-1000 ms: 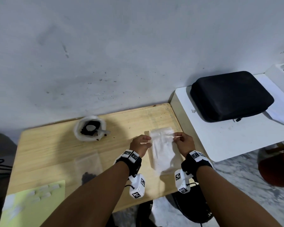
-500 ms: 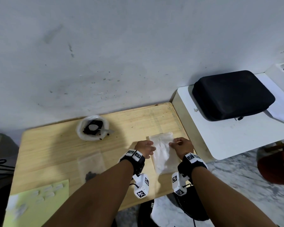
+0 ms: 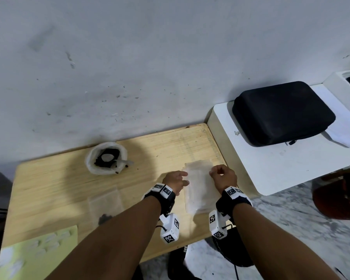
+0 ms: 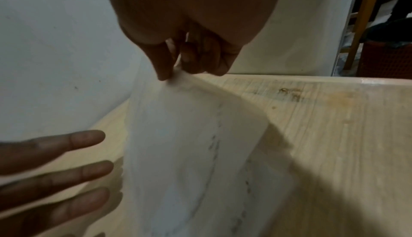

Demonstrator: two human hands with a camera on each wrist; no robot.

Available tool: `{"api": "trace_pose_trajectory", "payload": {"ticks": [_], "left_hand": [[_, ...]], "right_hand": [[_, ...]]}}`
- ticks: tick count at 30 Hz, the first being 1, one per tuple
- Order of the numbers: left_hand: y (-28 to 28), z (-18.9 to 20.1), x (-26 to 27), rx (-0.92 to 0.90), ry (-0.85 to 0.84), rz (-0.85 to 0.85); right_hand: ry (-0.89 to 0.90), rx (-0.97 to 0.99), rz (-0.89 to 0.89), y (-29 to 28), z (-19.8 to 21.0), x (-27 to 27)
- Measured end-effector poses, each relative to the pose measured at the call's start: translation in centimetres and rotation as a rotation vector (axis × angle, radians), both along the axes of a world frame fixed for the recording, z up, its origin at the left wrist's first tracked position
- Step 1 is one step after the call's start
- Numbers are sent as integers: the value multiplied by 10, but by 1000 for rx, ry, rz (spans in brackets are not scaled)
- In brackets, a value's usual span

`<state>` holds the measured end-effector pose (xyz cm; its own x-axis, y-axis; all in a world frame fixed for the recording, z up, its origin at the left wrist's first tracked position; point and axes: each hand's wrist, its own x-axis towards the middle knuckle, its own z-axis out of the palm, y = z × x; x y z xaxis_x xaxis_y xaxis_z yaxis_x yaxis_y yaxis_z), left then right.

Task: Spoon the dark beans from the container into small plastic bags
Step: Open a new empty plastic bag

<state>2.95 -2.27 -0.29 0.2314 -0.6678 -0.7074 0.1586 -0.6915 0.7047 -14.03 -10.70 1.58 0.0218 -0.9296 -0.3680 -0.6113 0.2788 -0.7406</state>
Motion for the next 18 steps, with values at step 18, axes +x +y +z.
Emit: {"api": "trace_pose_trajectory", "payload": {"ticks": [18], "left_hand": [[32,71,90,-366,-520,33]], "right_hand": [[-55,23,478,1,81,105]]}}
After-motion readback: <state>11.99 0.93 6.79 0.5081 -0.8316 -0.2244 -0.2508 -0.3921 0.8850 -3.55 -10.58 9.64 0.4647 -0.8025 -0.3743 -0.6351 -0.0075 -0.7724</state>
